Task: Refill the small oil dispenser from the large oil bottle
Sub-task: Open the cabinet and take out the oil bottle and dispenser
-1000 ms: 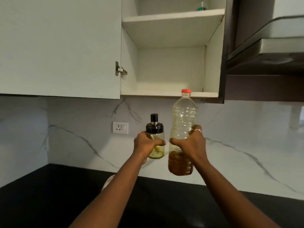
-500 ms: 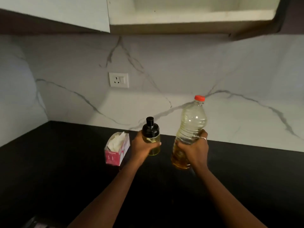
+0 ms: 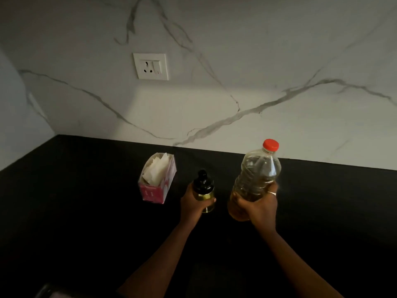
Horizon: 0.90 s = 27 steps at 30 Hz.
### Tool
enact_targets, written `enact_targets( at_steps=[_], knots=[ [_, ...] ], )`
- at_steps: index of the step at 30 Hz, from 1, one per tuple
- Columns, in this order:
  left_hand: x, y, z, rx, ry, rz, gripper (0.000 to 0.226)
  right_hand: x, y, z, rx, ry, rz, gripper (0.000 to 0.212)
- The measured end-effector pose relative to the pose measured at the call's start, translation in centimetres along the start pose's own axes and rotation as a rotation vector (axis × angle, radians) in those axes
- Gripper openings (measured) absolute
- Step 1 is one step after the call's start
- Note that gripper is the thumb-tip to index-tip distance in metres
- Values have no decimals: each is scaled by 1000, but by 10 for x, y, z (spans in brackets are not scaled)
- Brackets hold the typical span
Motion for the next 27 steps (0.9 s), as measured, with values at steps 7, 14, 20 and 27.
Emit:
enact_targets(
  at_steps=[7, 14, 20, 27],
  knots=[
    [-16, -15, -5, -10, 30, -40, 79, 14, -11, -17, -63, 0, 21, 101],
    [-26, -14, -7, 81, 63, -22, 77, 26, -21, -27, -109, 6, 20, 100],
    [-32, -10, -9, 90, 44, -25, 78, 35, -29, -26, -118, 0, 25, 102],
    [-38, -11, -12, 73, 37, -10, 78, 32, -29, -28, -155, 0, 76, 103]
  ],
)
Point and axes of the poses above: each hand's wrist, its own z-axis away from the middle knuckle, its own y-axis out of the back of the hand, x = y × z, the point moved 1 cm from there along -z, towards the middle knuckle, and after that the axes turned 6 degrees about -y, right-handed, at the moved point
